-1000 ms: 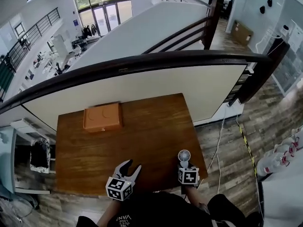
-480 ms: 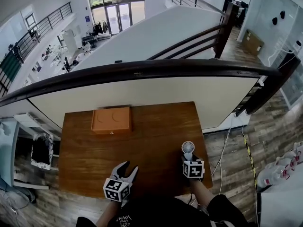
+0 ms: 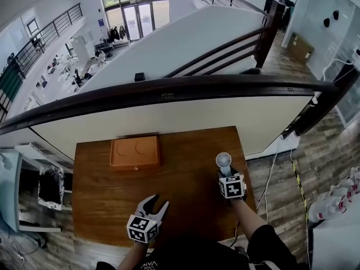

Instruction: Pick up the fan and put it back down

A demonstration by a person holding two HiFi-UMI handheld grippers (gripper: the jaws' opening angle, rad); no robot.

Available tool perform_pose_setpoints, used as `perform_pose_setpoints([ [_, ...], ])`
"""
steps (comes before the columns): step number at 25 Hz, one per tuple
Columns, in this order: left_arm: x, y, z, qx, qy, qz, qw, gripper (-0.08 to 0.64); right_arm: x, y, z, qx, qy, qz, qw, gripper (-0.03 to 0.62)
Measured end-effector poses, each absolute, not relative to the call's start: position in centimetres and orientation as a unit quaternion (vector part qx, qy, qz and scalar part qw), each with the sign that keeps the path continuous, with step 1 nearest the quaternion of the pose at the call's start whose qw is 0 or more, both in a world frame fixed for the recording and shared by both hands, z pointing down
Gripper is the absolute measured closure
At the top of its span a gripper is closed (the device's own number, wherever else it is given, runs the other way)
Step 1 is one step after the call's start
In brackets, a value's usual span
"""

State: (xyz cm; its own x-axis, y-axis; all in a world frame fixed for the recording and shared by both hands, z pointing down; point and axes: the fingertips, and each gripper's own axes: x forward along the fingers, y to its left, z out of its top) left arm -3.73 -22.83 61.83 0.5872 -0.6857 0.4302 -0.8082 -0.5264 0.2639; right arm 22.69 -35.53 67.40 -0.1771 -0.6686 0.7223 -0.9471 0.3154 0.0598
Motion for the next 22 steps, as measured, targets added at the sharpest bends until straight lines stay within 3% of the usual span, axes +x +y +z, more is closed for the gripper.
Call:
perform_pose_setpoints([
  [22, -5.1, -26.6, 65.3, 0.848, -0.430, 0.154, 0.268, 0.385, 21.8, -49.6, 71.8, 0.533, -0.740, 0.223, 0.343, 0.364],
])
